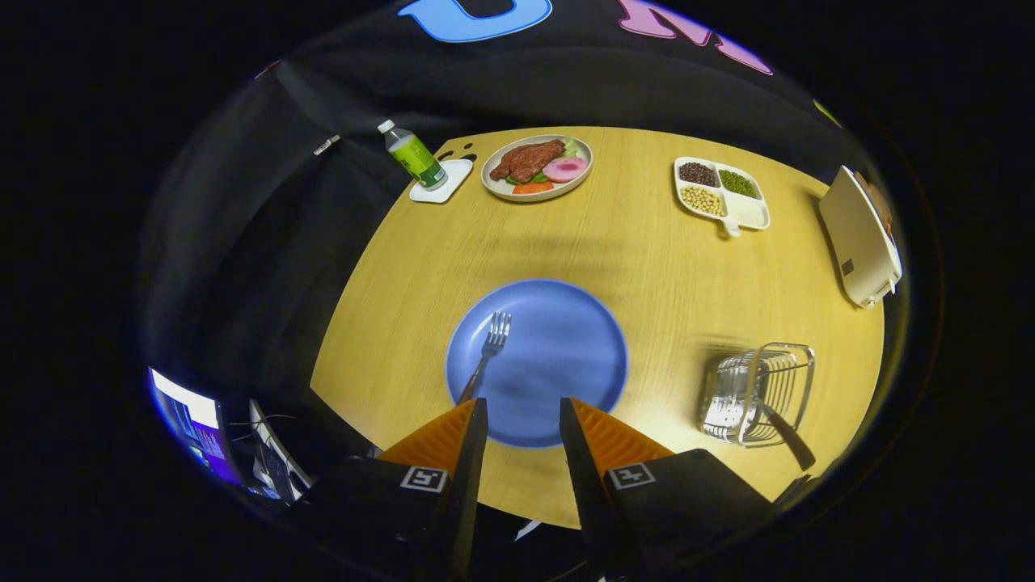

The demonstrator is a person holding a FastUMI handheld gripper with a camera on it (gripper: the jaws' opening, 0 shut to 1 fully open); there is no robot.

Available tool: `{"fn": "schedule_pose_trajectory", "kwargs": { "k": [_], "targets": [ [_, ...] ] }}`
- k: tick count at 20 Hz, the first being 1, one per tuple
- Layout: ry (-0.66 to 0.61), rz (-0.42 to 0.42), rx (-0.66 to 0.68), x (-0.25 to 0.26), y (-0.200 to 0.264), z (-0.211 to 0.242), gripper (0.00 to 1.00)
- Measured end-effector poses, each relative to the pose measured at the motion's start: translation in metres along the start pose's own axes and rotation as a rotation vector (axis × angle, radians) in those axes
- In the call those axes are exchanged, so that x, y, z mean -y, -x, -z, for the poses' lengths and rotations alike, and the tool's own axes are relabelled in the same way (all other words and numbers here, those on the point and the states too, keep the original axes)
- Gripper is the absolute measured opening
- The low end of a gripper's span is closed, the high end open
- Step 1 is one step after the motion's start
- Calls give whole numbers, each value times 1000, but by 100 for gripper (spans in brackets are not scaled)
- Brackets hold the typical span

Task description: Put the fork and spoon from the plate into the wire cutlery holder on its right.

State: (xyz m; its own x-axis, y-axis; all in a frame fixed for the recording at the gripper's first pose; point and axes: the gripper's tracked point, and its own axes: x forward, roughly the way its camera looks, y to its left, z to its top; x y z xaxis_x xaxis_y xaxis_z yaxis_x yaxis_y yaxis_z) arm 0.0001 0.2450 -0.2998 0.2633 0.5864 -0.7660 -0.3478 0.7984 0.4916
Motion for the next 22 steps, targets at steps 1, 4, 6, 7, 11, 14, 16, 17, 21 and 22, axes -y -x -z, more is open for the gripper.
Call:
{"fn": "schedule_pose_trajectory", "kwargs": {
  "k": [1,4,6,7,11,14,16,17,21,22],
  "targets": [
    [-18,-1,-6,-8,-11,3,57],
    [-91,-12,-40,-24,-43,5,57],
    [-128,-17,-67,-33,-61,9,57],
    [-133,-9,-81,-33,-71,8,57],
    [-137,28,-128,-34,-97,14,57],
    [-125,58,-160,-34,-115,19,57],
    [-118,81,-176,-34,-124,22,57],
    [-110,97,-182,-32,-128,25,57],
    [-82,159,-178,-22,-135,25,52],
    [-51,189,-181,-14,-133,25,38]
  ]
}}
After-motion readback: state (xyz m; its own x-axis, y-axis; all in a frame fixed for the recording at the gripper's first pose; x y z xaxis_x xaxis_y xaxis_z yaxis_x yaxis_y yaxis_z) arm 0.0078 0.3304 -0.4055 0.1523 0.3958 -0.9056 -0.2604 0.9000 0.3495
